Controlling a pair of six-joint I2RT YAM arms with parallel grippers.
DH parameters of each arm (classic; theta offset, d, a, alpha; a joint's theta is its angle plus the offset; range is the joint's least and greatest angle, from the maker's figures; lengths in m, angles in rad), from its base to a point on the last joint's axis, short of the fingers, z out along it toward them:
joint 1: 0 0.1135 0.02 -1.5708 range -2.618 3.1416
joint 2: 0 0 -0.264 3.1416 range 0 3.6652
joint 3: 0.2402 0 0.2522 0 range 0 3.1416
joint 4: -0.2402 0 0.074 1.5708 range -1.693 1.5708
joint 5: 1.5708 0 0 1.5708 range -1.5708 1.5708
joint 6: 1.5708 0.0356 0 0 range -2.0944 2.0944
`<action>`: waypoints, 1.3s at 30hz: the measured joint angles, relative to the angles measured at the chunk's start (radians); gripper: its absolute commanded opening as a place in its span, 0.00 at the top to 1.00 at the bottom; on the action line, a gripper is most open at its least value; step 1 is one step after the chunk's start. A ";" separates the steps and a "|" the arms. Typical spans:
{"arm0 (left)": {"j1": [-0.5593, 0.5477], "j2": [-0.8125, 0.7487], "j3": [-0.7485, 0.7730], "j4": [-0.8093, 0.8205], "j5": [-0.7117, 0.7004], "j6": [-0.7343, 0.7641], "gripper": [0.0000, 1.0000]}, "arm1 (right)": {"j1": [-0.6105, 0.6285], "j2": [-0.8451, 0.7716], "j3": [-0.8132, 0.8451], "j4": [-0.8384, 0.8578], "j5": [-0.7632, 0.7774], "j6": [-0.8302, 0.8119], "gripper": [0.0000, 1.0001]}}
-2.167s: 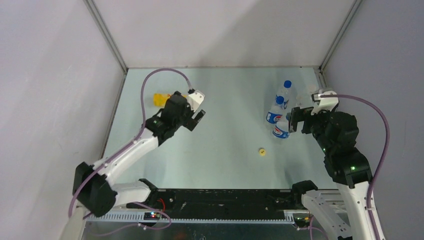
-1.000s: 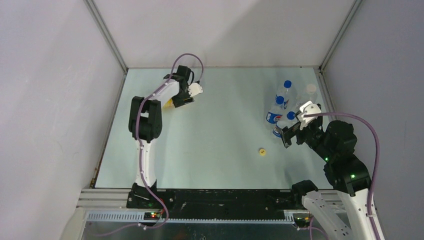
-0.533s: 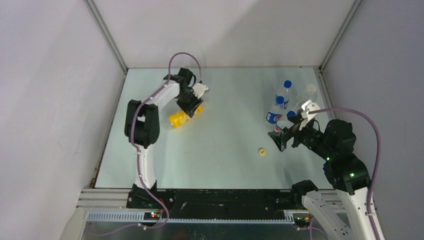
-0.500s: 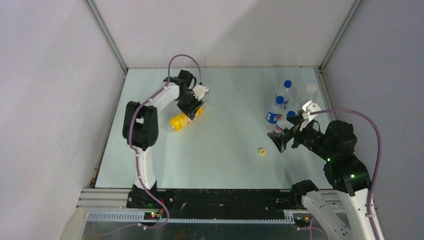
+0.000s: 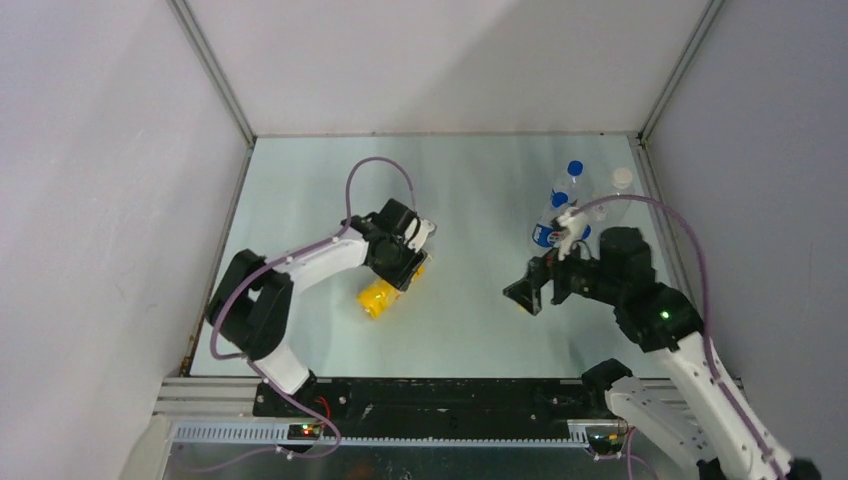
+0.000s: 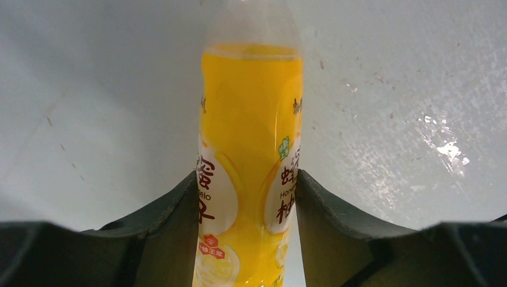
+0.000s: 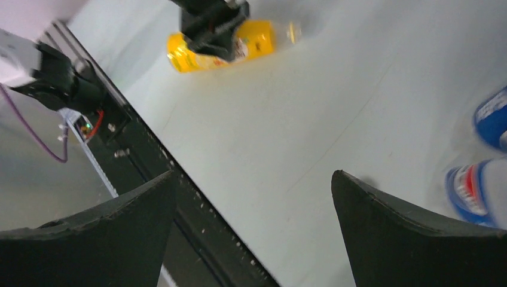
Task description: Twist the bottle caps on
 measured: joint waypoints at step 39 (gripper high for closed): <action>-0.104 -0.333 -0.371 0.270 -0.205 -0.297 0.37 | 0.238 0.823 -0.109 0.055 0.706 0.562 0.25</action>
